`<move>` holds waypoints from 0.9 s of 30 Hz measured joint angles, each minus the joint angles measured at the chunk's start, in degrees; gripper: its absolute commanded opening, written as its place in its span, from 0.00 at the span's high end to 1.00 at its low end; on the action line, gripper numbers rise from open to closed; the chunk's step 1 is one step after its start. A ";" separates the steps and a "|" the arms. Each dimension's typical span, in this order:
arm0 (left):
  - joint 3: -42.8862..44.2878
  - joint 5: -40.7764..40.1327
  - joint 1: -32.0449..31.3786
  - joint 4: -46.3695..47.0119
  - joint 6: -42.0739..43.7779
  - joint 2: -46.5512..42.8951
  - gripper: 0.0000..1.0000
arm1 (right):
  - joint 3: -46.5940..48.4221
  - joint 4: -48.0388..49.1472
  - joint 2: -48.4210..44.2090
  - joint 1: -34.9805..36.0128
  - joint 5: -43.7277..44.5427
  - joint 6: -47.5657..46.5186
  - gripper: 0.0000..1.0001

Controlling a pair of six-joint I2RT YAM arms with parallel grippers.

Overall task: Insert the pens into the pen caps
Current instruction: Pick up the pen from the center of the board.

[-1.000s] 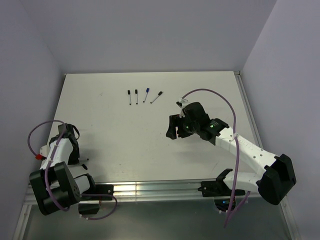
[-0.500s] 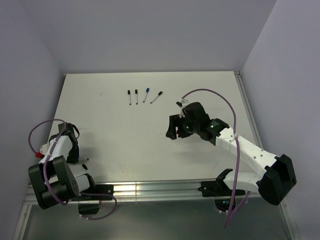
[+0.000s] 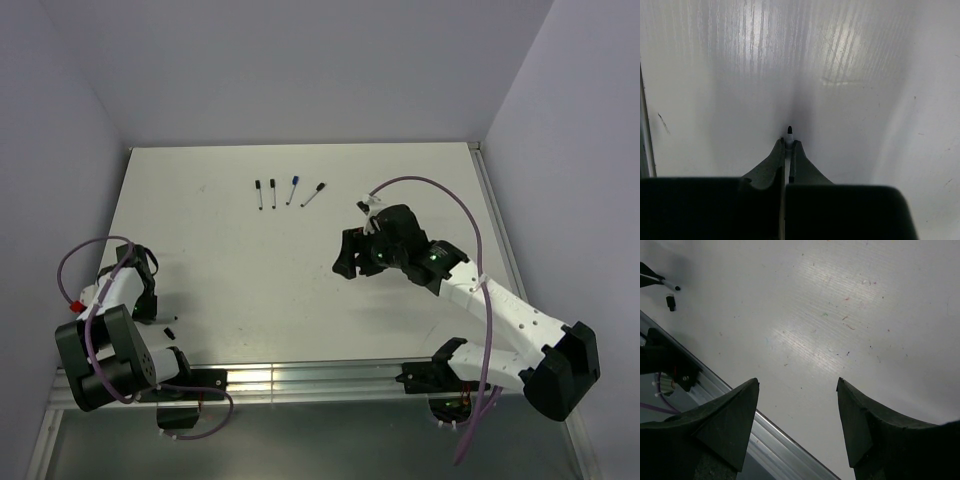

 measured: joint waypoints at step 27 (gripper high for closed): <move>23.10 4.35 -12.09 -0.33 9.60 -5.55 1.00 | 3.69 0.70 -8.94 -0.79 -1.95 4.13 0.67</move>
